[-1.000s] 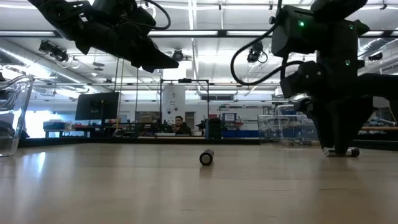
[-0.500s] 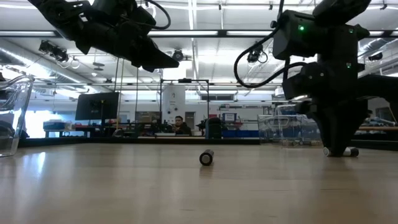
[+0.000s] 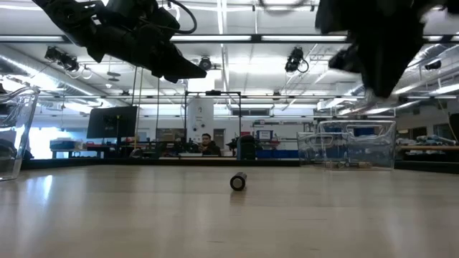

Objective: Sort batteries
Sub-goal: Put the white battery into the bottom right transparent bin

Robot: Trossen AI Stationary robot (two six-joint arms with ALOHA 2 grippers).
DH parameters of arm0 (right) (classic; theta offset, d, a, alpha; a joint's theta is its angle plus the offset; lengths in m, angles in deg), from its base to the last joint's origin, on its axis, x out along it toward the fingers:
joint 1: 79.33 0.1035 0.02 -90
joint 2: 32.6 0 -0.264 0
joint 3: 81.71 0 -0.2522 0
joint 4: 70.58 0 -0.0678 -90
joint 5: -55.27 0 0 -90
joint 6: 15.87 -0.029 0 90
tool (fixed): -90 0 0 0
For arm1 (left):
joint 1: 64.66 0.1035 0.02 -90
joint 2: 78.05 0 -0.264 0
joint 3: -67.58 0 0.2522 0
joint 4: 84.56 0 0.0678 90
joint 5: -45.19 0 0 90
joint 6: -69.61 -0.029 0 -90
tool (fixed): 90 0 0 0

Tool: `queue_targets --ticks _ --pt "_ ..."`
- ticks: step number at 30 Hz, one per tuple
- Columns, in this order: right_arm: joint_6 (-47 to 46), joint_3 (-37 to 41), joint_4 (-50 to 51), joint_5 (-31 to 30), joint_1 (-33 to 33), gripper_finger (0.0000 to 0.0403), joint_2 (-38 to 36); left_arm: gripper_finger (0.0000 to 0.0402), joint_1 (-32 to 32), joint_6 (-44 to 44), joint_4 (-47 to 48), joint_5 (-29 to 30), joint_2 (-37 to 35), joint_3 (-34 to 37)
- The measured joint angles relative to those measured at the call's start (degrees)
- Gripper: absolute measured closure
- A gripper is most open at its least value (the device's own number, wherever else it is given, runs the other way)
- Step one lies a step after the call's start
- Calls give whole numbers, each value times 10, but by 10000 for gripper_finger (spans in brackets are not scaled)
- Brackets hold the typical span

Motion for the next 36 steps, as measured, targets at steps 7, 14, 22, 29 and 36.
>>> queue_targets --ticks 7,14,22,29,36 --pt "-223 -74 118 12 112 343 -6 391 0 0 3 2 0 0" --pt "-491 -48 168 14 223 343 -8 391 0 -13 8 2 0 0" --pt "-604 45 112 26 280 342 -8 391 0 -14 15 2 0 0" --pt "-606 138 10 33 301 343 -8 391 0 -14 21 2 0 0" --pt "-626 203 -88 36 323 343 -8 391 0 -14 34 1 0 0"
